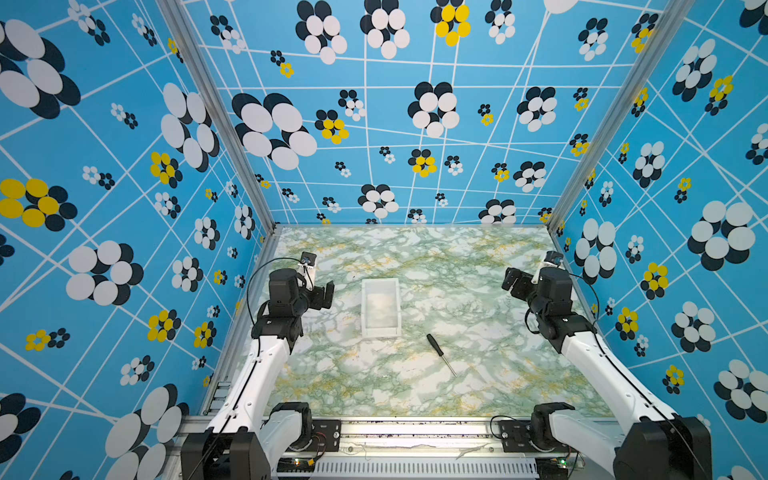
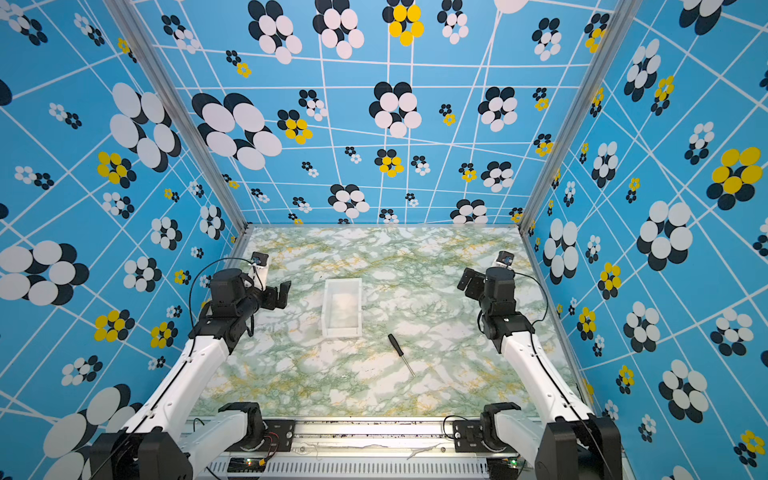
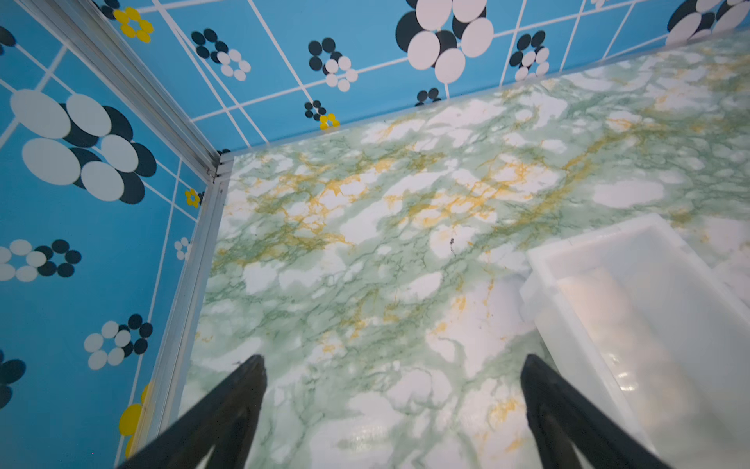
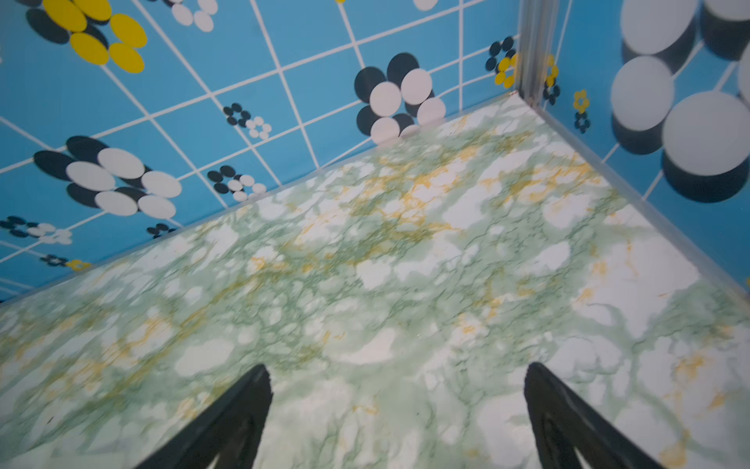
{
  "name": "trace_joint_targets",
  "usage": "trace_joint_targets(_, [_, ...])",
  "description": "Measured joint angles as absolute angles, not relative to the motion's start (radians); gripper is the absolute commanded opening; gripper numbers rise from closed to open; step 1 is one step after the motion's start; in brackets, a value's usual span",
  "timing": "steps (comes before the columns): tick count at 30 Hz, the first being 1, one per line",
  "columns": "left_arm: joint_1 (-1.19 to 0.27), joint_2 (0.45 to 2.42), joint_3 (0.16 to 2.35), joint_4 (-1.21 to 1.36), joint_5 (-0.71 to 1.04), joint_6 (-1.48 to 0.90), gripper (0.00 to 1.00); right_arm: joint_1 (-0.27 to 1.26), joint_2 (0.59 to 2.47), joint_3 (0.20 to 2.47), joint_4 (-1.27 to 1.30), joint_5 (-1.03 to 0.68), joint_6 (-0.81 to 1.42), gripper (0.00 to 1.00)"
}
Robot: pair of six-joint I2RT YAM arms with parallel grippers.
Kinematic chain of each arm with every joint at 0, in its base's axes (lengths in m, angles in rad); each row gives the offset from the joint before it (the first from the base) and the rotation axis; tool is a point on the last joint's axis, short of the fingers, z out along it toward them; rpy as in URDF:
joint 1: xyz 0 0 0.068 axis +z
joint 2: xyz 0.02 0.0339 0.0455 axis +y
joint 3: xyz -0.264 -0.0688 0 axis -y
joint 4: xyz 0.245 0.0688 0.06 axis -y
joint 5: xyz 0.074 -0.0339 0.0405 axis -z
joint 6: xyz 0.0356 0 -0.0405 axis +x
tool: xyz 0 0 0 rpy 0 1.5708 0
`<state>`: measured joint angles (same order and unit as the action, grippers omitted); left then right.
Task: Put the screwdriver in the bin
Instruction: 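Lower the right gripper toward the black-handled screwdriver while the left arm rises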
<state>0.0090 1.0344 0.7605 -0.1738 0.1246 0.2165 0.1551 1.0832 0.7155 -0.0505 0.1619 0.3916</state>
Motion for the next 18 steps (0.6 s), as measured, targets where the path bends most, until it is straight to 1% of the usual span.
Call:
trace_joint_targets(3, [-0.005, 1.028, 0.841, -0.338, 0.125, 0.231, 0.99, 0.293, 1.092, 0.741, -0.167, 0.121, 0.416, 0.89])
trace_joint_targets(6, [-0.010, 1.024, 0.894, -0.476, 0.127, 0.229, 0.99, 0.430, 1.119, 0.758, -0.256, 0.089, 0.441, 0.78])
trace_joint_targets(7, [-0.011, 1.024, 0.907, -0.516, 0.129, 0.226, 0.99, 0.470, 1.133, 0.760, -0.275, 0.074, 0.448, 0.77])
trace_joint_targets(8, [-0.011, 1.025, 0.920, -0.553, 0.134, 0.218, 0.99, 0.507, 1.152, 0.764, -0.293, 0.063, 0.454, 0.74])
trace_joint_targets(14, [-0.015, 1.047, 1.004, -0.695, 0.222, 0.192, 0.99, 0.693, 1.298, 0.793, -0.362, 0.040, 0.460, 0.69])
trace_joint_targets(16, [-0.022, 1.047, 1.019, -0.718, 0.251, 0.196, 0.99, 0.739, 1.344, 0.802, -0.364, 0.040, 0.458, 0.65])
trace_joint_targets(18, [-0.033, 1.045, 1.029, -0.736, 0.272, 0.196, 0.99, 0.773, 1.391, 0.816, -0.364, 0.038, 0.454, 0.64])
